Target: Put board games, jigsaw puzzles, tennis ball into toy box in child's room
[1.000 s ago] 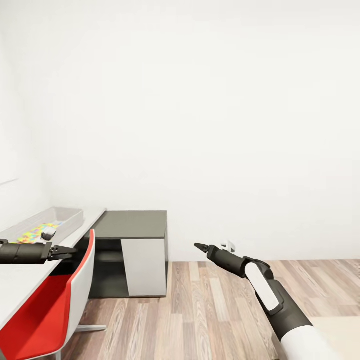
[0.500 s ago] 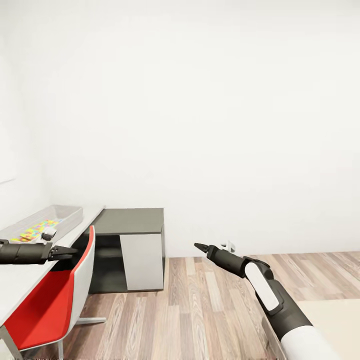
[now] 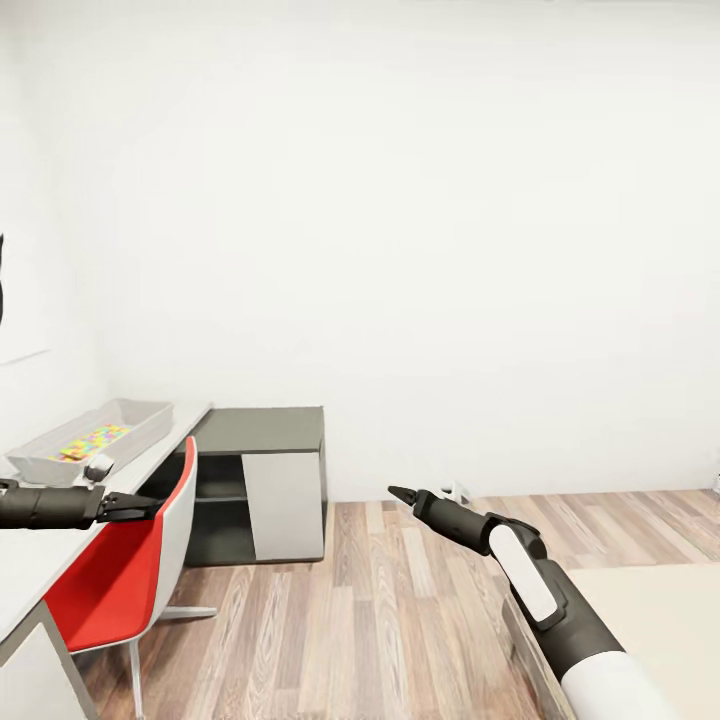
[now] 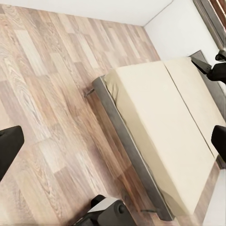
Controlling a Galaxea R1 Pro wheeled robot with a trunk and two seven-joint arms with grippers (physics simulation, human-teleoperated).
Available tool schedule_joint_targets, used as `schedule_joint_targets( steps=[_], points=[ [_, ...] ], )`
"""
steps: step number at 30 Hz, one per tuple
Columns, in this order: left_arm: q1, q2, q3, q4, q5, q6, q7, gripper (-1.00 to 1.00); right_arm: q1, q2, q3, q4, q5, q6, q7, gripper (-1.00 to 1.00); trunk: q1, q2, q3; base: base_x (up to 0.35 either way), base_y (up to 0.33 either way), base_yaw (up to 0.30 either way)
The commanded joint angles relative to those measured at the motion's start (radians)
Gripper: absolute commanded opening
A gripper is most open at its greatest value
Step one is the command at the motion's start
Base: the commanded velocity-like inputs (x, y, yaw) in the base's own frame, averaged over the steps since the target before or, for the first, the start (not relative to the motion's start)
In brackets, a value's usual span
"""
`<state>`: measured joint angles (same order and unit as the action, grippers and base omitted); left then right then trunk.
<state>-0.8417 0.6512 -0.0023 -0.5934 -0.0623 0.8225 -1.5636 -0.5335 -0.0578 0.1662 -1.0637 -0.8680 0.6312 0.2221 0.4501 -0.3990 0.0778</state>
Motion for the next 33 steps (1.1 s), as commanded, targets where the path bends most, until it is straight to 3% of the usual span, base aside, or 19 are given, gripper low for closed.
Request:
schedule_joint_targets(
  steps=[1,15,26,29,33],
  points=[
    [0.000,0.000,0.000,0.000,-0.007,0.010,-0.007,1.00,0.000,-0.001,0.001,0.000,0.000,0.002,0.002,1.00,0.000,-0.001,-0.001,-0.313,-0.080,0.000],
    [0.000,-0.020,-0.005,0.000,-0.004,0.010,-0.007,1.00,0.000,0.001,0.002,0.000,0.000,0.002,0.002,1.00,0.000,-0.001,-0.001,-0.223,-0.121,0.000],
    [0.023,-0.148,-0.009,-0.007,-0.010,0.011,0.006,1.00,0.000,0.002,0.003,0.001,0.000,0.001,0.000,1.00,0.000,-0.001,-0.001,-0.033,-0.027,0.000],
    [0.026,-0.177,-0.017,-0.007,-0.010,0.013,0.078,1.00,0.000,0.002,0.003,0.001,0.000,0.001,0.000,1.00,0.000,-0.001,-0.001,-0.002,-0.001,0.000],
    [0.028,-0.222,-0.022,-0.003,-0.009,0.015,0.225,1.00,0.000,0.002,0.003,0.002,0.000,0.001,0.000,1.00,0.000,-0.001,-0.001,0.000,0.000,0.000]
  ],
)
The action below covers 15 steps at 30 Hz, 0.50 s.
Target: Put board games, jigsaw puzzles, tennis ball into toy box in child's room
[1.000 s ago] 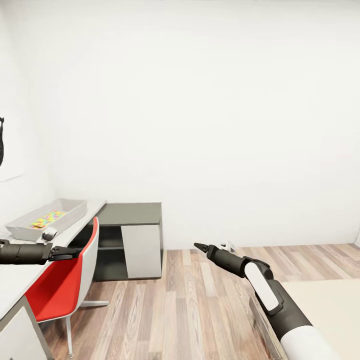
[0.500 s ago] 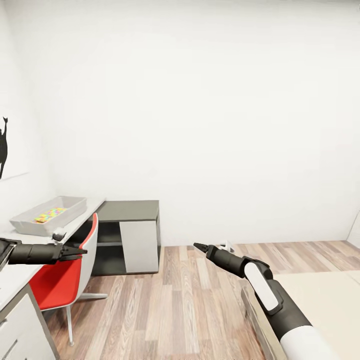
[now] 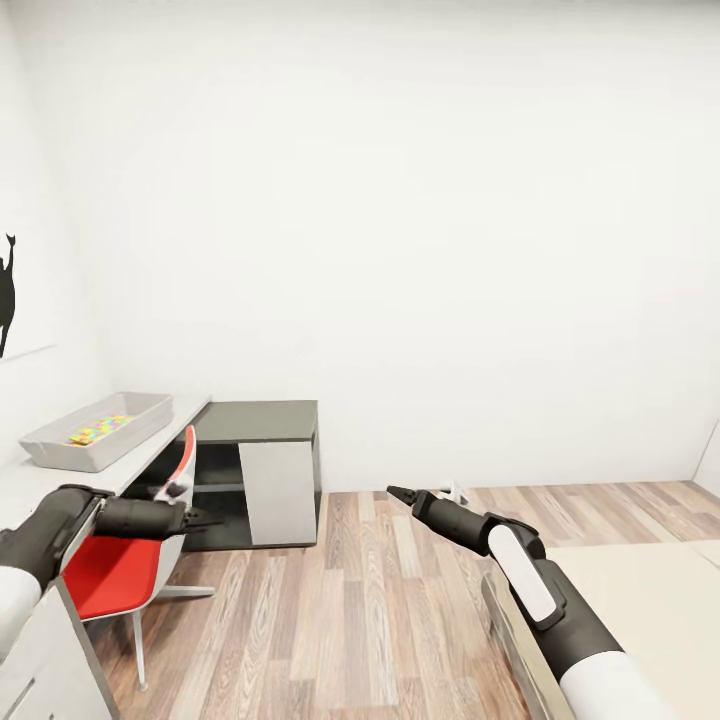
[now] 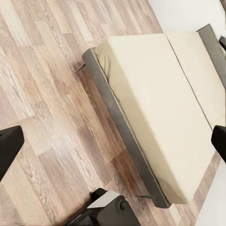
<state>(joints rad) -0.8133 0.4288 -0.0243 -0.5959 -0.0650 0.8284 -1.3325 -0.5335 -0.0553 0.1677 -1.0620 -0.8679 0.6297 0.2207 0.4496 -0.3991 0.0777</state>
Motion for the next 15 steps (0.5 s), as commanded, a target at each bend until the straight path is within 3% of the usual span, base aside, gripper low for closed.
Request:
schedule_joint_targets(
  steps=[1,9,10,12,15],
  points=[
    [0.000,-0.004,-0.001,0.000,-0.006,0.010,0.013,1.00,0.000,-0.001,0.001,0.000,0.000,0.002,0.002,1.00,0.000,-0.001,0.000,0.000,0.000,0.000],
    [0.000,-0.068,0.000,0.032,-0.004,0.010,0.287,1.00,0.000,-0.001,0.002,0.002,0.000,0.002,0.000,1.00,0.000,-0.001,0.000,0.000,0.000,0.000],
    [0.000,-0.089,0.000,0.040,-0.004,0.009,0.357,1.00,0.000,0.000,0.003,0.003,0.000,0.002,-0.005,1.00,0.000,-0.001,0.000,0.000,0.000,0.000],
    [0.000,-0.114,0.001,0.054,-0.004,0.008,0.433,1.00,-0.001,0.002,0.004,0.007,0.000,0.004,-0.019,1.00,0.000,-0.001,0.000,0.000,0.000,0.000],
    [0.000,-0.149,0.002,0.099,0.000,-0.020,0.597,1.00,-0.002,0.004,0.016,0.020,-0.001,0.010,-0.093,1.00,0.000,-0.001,0.000,0.000,0.000,0.000]
  ],
)
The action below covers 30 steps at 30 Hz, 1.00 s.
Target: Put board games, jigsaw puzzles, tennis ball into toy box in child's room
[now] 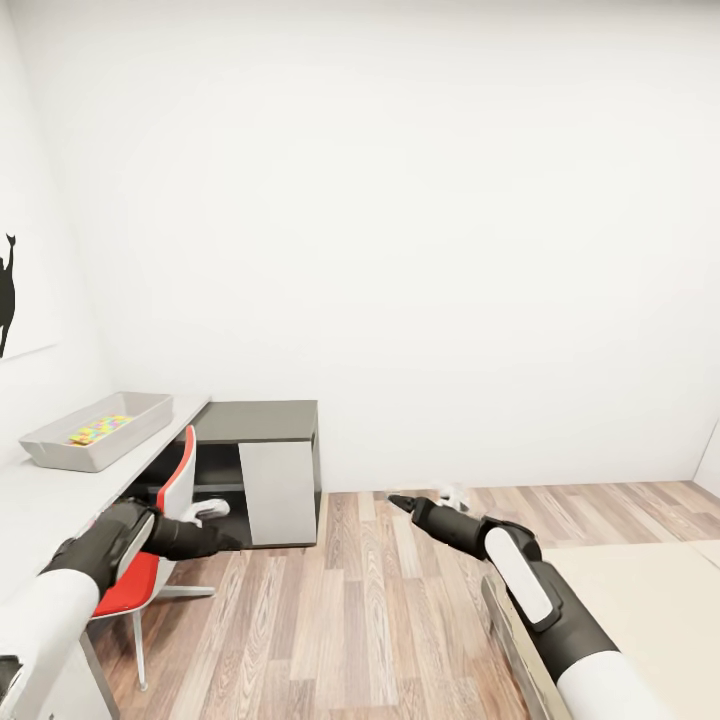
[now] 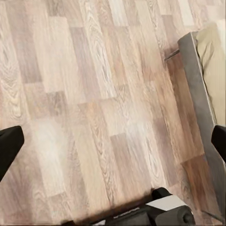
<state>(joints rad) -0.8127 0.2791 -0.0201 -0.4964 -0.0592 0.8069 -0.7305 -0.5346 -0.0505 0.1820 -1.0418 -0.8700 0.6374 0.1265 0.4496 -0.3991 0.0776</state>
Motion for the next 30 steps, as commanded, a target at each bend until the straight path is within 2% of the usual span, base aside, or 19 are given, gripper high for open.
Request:
schedule_joint_targets(
  steps=[1,3,5,8,13,16,18,21,25,28,30],
  points=[
    [0.000,-0.004,-0.001,0.011,-0.004,-0.012,0.021,1.00,0.000,0.000,0.007,0.002,0.001,0.003,-0.015,1.00,0.000,-0.001,0.000,0.000,0.000,0.000],
    [0.000,-0.023,0.000,0.069,-0.001,-0.076,0.105,1.00,-0.001,0.005,0.036,0.007,0.000,0.005,-0.085,1.00,0.000,-0.001,0.000,0.000,0.000,0.000],
    [0.000,-0.035,0.001,0.121,-0.001,-0.122,0.155,1.00,-0.001,0.010,0.055,0.010,-0.001,0.006,-0.134,1.00,0.000,-0.001,0.000,0.000,0.000,0.000],
    [0.000,-0.045,0.003,0.181,-0.001,-0.178,0.211,1.00,0.000,0.019,0.067,0.011,-0.002,0.006,-0.186,1.00,0.000,-0.001,0.000,0.000,0.000,0.000],
    [0.004,-0.051,0.003,0.298,0.001,-0.295,0.328,1.00,0.001,0.057,0.076,0.063,-0.002,0.003,-0.253,1.00,0.000,-0.001,0.000,0.000,0.000,0.000],
    [0.016,-0.052,0.003,0.347,0.001,-0.350,0.361,1.00,0.001,0.068,0.078,0.093,-0.001,0.003,-0.278,1.00,0.000,-0.001,0.000,0.000,0.000,0.000],
    [0.046,-0.051,0.003,0.378,0.000,-0.409,0.375,1.00,0.001,0.073,0.082,0.124,0.000,0.002,-0.313,1.00,0.000,-0.001,0.000,0.000,0.000,0.000],
    [0.087,-0.049,0.003,0.391,-0.001,-0.463,0.382,1.00,0.001,0.075,0.098,0.179,0.000,-0.003,-0.336,1.00,0.000,-0.001,0.000,0.000,0.000,0.000],
    [0.137,-0.047,0.003,0.397,-0.002,-0.516,0.396,1.00,0.002,0.075,0.151,0.310,0.001,-0.054,-0.348,1.00,0.000,-0.001,0.000,0.000,0.000,0.000],
    [0.171,-0.048,0.001,0.401,-0.002,-0.535,0.457,1.00,0.002,0.076,0.206,0.394,0.000,-0.102,-0.353,1.00,0.000,-0.001,0.000,0.000,0.000,0.000],
    [0.194,-0.047,0.002,0.402,-0.001,-0.545,0.496,1.00,0.002,0.075,0.230,0.421,0.000,-0.113,-0.354,1.00,0.000,-0.001,0.000,0.000,0.000,0.000]
  ],
)
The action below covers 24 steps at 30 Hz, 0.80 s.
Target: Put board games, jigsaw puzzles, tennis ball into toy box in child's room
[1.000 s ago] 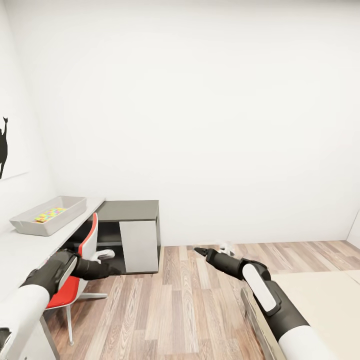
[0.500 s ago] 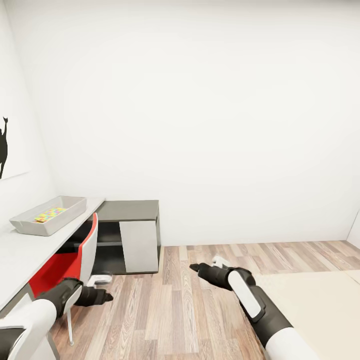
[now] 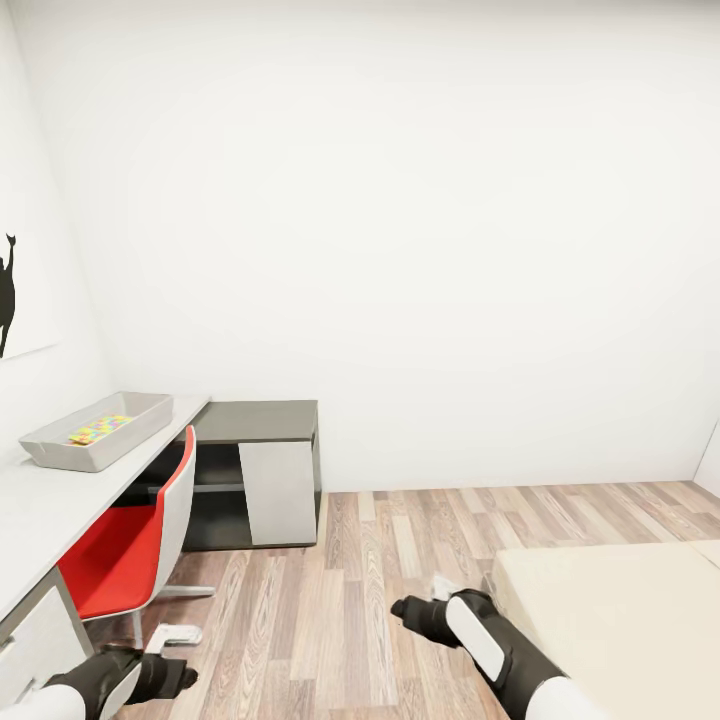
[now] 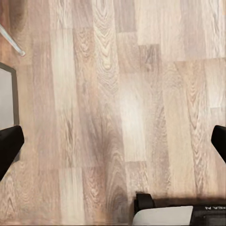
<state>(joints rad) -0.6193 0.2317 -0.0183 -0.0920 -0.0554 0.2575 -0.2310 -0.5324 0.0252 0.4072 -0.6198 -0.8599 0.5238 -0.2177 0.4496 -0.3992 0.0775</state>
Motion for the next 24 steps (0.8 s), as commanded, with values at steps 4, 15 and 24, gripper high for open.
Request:
schedule_joint_targets(
  steps=[4,15,24],
  points=[
    [0.051,0.003,0.001,-0.002,-0.005,-0.052,0.055,1.00,-0.001,-0.002,0.035,0.093,-0.011,-0.049,-0.007,1.00,0.000,-0.001,0.000,0.000,0.000,0.000],
    [0.200,0.002,0.000,0.004,-0.006,-0.205,0.099,1.00,0.003,0.001,0.093,0.349,-0.012,-0.220,0.000,1.00,0.000,-0.001,0.000,0.000,0.000,0.000],
    [0.273,-0.001,0.000,0.015,-0.005,-0.244,0.102,1.00,0.075,0.001,0.100,0.380,-0.009,-0.274,0.000,1.00,0.000,-0.001,0.000,0.000,0.000,0.000]
  ],
)
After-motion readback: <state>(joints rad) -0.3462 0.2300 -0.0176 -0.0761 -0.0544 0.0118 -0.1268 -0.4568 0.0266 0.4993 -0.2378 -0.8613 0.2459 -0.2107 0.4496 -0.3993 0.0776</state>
